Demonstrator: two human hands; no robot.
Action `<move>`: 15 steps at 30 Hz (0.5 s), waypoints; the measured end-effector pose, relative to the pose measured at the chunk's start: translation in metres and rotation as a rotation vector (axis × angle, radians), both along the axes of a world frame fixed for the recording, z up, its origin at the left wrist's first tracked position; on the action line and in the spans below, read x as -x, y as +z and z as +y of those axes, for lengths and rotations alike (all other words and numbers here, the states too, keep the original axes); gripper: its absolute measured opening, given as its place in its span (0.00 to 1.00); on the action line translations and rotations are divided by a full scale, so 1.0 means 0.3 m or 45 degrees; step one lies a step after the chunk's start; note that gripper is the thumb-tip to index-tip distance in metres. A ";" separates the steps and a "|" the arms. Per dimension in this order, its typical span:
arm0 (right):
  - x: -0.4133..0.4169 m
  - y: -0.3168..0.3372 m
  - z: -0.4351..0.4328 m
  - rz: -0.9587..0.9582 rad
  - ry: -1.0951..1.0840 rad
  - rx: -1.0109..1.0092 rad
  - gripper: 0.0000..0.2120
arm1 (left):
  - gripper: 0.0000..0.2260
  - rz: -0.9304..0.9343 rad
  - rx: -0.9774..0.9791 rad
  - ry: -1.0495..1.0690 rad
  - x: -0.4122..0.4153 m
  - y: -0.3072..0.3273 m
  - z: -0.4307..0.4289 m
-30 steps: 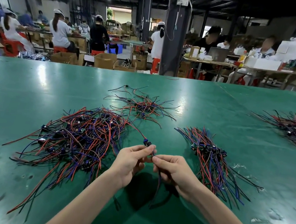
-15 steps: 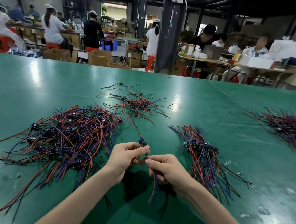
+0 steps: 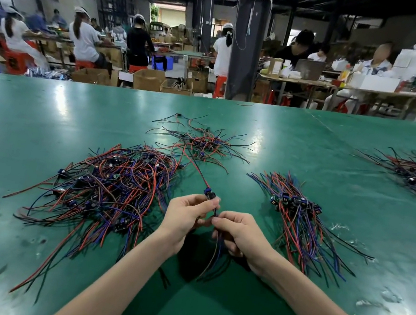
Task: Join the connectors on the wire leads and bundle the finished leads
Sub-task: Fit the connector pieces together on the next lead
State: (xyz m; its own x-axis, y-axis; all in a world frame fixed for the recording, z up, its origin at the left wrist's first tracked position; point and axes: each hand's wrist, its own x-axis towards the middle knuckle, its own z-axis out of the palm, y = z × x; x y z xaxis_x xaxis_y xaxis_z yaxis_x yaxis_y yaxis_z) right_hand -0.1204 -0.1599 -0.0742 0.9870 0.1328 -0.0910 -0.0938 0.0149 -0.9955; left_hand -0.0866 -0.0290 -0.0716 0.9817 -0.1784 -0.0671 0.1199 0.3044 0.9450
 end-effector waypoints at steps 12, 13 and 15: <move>-0.001 -0.002 -0.018 -0.065 -0.081 -0.113 0.08 | 0.04 -0.174 -0.249 -0.079 0.018 0.003 0.006; 0.001 0.000 -0.018 -0.066 -0.074 -0.089 0.08 | 0.04 -0.226 -0.293 -0.072 0.019 0.002 0.005; 0.006 0.003 -0.015 -0.064 -0.073 -0.025 0.09 | 0.04 -0.318 -0.347 -0.051 0.020 0.000 0.002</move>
State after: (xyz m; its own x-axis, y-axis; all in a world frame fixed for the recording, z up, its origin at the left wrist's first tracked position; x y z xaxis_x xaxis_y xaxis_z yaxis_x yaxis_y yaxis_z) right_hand -0.1223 -0.1643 -0.0731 0.9963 0.0769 -0.0388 -0.0418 0.0382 -0.9984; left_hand -0.0926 -0.0284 -0.0716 0.9664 -0.2257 0.1233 -0.1180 0.0371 0.9923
